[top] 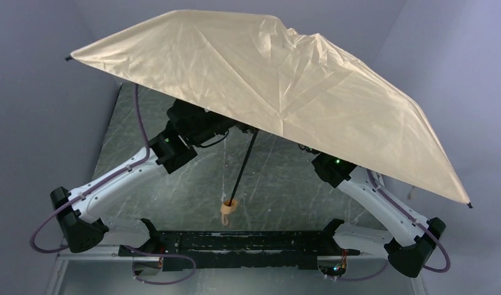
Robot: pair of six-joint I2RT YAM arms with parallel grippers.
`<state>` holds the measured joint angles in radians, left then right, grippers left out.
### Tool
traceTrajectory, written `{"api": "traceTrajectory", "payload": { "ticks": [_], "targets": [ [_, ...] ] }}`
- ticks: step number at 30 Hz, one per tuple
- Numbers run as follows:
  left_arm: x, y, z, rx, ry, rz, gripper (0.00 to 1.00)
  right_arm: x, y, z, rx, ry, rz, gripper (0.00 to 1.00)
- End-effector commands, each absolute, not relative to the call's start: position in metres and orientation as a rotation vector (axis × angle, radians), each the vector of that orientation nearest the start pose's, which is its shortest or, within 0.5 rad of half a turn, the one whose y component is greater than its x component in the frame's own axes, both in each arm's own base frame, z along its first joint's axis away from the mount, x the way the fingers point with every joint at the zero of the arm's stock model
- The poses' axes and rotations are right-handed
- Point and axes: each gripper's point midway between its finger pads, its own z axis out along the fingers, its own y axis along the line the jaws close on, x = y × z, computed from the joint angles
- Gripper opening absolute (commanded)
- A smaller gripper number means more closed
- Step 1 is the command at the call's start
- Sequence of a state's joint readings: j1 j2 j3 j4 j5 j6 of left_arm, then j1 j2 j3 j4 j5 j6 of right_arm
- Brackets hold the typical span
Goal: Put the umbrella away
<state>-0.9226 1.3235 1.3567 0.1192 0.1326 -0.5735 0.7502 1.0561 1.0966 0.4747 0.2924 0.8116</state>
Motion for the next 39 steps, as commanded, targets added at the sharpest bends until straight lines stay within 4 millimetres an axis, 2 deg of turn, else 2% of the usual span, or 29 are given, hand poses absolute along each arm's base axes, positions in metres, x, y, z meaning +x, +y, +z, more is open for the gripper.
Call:
{"api": "traceTrajectory", "payload": {
  "ticks": [1,7,11,14,17,30,39],
  "targets": [
    [0.223,-0.369,0.459,0.41,1.419,-1.325,0.55,0.276,0.197,0.564,0.43,0.951,1.208,0.0],
    [0.206,-0.378,0.427,0.543,1.503,-1.356,0.63,0.273,0.183,0.596,0.427,0.859,1.152,0.0],
    [0.196,-0.376,0.411,0.614,1.544,-1.355,0.66,0.273,0.177,0.607,0.4,0.851,1.086,0.0],
    [0.192,-0.374,0.397,0.67,1.579,-1.328,0.63,0.273,0.176,0.609,0.394,0.865,1.068,0.0],
    [0.185,-0.374,0.382,0.731,1.624,-1.321,0.56,0.271,0.173,0.607,0.389,0.864,1.061,0.0],
    [0.159,-0.355,0.36,0.832,1.66,-1.333,0.55,0.271,0.158,0.615,0.357,0.869,0.917,0.0],
    [0.153,-0.352,0.342,0.91,1.705,-1.303,0.46,0.275,0.157,0.617,0.363,0.87,0.895,0.0]
  ]
}}
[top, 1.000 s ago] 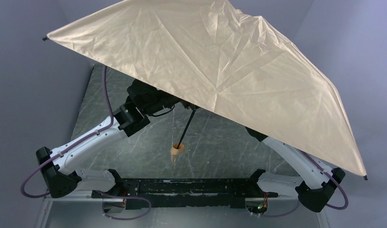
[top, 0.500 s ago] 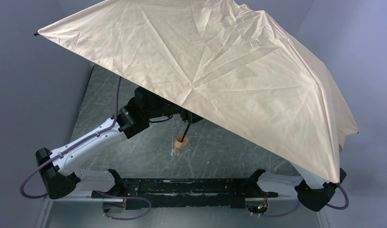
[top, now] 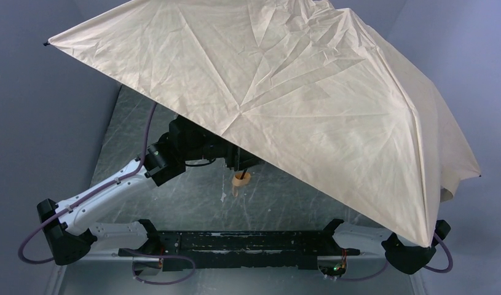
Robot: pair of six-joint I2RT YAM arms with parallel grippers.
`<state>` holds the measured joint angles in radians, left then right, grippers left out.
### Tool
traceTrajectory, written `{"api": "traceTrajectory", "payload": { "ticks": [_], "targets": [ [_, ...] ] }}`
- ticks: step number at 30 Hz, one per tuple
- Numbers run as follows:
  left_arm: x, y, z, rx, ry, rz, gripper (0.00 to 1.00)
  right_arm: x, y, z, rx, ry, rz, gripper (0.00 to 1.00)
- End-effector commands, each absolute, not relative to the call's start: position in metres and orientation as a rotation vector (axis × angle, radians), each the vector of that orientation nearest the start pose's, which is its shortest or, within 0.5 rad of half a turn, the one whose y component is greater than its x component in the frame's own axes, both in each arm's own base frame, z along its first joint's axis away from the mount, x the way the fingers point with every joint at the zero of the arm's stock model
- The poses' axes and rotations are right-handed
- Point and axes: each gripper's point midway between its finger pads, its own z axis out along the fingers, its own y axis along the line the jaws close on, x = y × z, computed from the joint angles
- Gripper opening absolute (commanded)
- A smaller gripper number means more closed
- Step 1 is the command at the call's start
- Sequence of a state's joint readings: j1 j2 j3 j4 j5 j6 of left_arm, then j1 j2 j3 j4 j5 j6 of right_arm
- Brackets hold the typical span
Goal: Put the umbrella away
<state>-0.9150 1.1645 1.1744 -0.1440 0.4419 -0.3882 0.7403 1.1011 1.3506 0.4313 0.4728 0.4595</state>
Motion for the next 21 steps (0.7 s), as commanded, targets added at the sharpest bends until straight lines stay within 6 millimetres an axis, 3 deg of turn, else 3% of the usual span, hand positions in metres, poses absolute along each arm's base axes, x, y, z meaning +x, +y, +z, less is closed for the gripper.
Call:
{"api": "traceTrajectory", "payload": {
  "ticks": [1,3,7,10,14,21],
  "targets": [
    [0.152,-0.352,0.341,0.925,1.708,-1.299,0.44,0.276,0.157,0.617,0.365,0.87,0.895,0.0],
    [0.151,-0.352,0.341,0.951,1.703,-1.296,0.39,0.276,0.157,0.618,0.365,0.869,0.893,0.0],
    [0.152,-0.354,0.341,0.961,1.707,-1.292,0.06,0.279,0.156,0.616,0.374,0.888,0.881,0.0],
    [0.162,-0.355,0.347,0.904,1.716,-1.259,0.05,0.284,0.157,0.601,0.386,0.955,0.856,0.0],
    [0.183,-0.355,0.371,0.754,1.683,-1.22,0.05,0.292,0.168,0.566,0.368,1.066,0.841,0.0],
    [0.212,-0.362,0.425,0.563,1.564,-1.216,0.05,0.299,0.204,0.467,0.342,1.33,0.917,0.0]
  ]
}}
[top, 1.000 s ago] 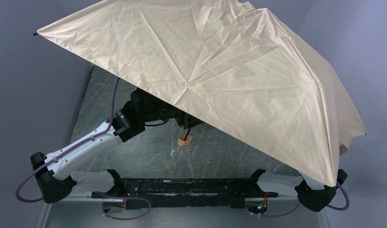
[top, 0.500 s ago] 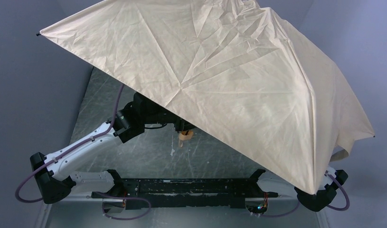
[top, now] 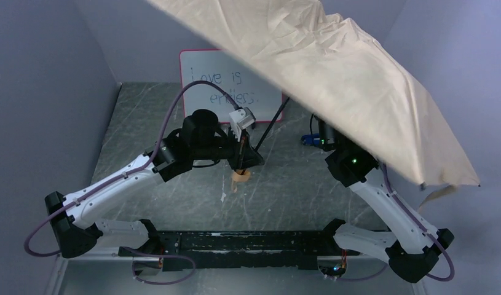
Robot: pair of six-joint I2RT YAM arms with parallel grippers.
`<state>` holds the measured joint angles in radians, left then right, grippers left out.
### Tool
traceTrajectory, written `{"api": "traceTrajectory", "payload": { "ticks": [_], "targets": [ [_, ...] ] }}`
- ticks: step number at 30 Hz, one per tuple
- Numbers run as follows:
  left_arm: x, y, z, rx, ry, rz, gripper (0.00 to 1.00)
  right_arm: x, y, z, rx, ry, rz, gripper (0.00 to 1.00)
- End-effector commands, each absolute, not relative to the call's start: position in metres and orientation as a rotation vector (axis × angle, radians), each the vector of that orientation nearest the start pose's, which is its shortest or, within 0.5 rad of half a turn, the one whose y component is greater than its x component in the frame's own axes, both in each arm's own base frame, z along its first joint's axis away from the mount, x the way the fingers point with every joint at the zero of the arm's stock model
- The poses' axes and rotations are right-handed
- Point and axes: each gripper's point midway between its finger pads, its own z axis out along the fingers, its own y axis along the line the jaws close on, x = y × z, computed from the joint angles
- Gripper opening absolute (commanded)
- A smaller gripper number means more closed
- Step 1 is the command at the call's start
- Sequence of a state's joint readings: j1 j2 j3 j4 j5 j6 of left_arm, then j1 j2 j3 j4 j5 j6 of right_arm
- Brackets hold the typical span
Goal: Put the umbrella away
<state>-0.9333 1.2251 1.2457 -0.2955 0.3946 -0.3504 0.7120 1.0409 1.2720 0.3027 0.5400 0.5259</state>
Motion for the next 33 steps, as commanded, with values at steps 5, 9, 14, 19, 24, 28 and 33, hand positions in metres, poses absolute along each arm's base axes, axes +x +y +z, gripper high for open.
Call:
{"api": "traceTrajectory", "payload": {
  "ticks": [5,9,14,19,24,28,33],
  "targets": [
    [0.225,-0.372,0.454,0.507,1.49,-1.232,0.05,0.281,0.246,0.399,0.325,1.497,1.046,0.0],
    [0.235,-0.375,0.459,0.483,1.484,-1.21,0.05,0.268,0.258,0.376,0.319,1.559,1.07,0.0],
    [0.239,-0.374,0.464,0.462,1.475,-1.192,0.05,0.26,0.261,0.354,0.321,1.612,1.064,0.0],
    [0.238,-0.377,0.459,0.483,1.48,-1.192,0.05,0.263,0.244,0.365,0.379,1.557,1.031,0.0],
    [0.23,-0.384,0.448,0.558,1.497,-1.218,0.12,0.27,0.227,0.394,0.447,1.47,0.986,0.0],
    [0.225,-0.383,0.426,0.607,1.563,-1.207,0.42,0.275,0.214,0.431,0.426,1.374,0.918,0.0],
    [0.212,-0.384,0.395,0.698,1.642,-1.222,0.63,0.277,0.199,0.46,0.389,1.297,0.833,0.0]
  ]
}}
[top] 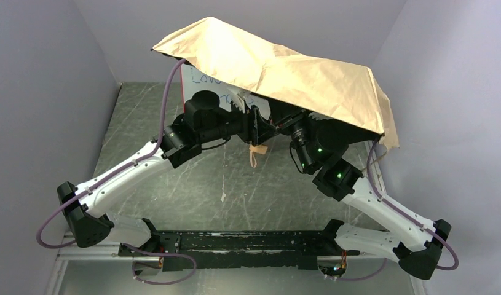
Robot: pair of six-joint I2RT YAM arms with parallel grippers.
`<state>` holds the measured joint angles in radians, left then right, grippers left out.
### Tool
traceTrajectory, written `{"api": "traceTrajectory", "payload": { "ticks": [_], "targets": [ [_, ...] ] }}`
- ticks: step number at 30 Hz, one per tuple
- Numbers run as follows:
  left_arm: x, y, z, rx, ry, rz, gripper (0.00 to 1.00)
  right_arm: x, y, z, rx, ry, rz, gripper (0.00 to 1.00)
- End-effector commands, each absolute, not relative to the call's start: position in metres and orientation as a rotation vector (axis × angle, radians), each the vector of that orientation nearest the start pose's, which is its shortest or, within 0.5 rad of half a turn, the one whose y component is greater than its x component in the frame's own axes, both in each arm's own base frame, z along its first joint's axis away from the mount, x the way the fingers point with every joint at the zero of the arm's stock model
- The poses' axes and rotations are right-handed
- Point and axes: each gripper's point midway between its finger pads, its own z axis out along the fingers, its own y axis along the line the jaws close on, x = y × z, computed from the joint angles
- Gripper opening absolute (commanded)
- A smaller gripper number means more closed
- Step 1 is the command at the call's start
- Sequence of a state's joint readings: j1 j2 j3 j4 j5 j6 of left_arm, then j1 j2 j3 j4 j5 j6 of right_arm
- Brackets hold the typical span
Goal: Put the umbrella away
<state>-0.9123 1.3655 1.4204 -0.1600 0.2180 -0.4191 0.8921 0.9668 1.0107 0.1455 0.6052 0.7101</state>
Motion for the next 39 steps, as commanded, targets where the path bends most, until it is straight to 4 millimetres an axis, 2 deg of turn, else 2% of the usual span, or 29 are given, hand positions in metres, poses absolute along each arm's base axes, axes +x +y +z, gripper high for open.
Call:
{"api": "traceTrajectory", "payload": {
  "ticks": [1,6,22,31,35,39],
  "targets": [
    [0.21,-0.384,0.391,0.705,1.652,-1.228,0.63,0.277,0.198,0.463,0.383,1.288,0.825,0.0],
    [0.2,-0.38,0.377,0.735,1.687,-1.246,0.64,0.275,0.19,0.474,0.373,1.244,0.802,0.0],
    [0.193,-0.375,0.357,0.736,1.742,-1.256,0.61,0.274,0.182,0.478,0.378,1.218,0.773,0.0],
    [0.198,-0.379,0.356,0.727,1.747,-1.251,0.27,0.274,0.182,0.476,0.373,1.225,0.77,0.0],
    [0.208,-0.378,0.361,0.651,1.745,-1.228,0.06,0.275,0.183,0.468,0.369,1.249,0.76,0.0],
    [0.226,-0.374,0.379,0.54,1.699,-1.18,0.05,0.276,0.191,0.449,0.35,1.329,0.755,0.0]
  ]
}}
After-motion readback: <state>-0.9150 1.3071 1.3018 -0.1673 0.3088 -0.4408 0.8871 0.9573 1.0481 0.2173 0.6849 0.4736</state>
